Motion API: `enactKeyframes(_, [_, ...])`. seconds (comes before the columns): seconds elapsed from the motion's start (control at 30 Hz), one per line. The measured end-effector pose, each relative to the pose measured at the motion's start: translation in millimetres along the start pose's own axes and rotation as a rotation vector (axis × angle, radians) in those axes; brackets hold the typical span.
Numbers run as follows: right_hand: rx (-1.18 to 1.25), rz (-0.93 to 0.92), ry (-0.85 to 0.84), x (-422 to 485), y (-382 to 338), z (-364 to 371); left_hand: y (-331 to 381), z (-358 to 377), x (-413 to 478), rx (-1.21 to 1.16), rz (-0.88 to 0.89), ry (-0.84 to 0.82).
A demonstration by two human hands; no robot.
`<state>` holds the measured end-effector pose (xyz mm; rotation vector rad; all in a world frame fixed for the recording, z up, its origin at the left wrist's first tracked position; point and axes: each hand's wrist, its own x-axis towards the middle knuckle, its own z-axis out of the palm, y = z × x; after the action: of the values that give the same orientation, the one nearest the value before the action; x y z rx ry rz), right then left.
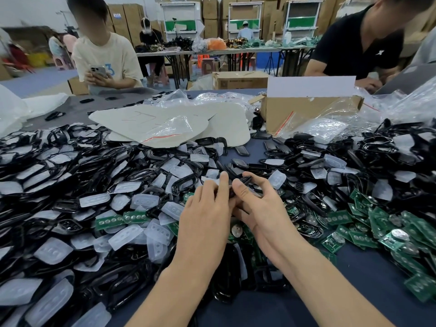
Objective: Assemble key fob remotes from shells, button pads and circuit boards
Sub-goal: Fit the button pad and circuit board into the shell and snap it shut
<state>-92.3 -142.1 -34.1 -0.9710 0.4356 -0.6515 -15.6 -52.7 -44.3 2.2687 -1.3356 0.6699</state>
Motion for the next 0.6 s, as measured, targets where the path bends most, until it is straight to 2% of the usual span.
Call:
enactKeyframes(0.13, [0.225,0.086,0.021,-1.1,1.6,4.0,-1.6,7.1,-0.7,-0.136,0.01,0.054])
enactKeyframes(0.23, [0.322,0.17,0.022,-2.3,3.1,7.8,-1.5,11.4,-1.1,-0.274,0.085,0.078])
enactKeyframes(0.4, [0.411,0.201,0.022,-3.7,2.4,7.0,-0.4,9.8,1.2,-0.496,0.002,0.057])
enactKeyframes(0.6, [0.462,0.168,0.01,-5.2,0.4,7.8,-2.6,9.4,2.3,-0.621,-0.086,0.105])
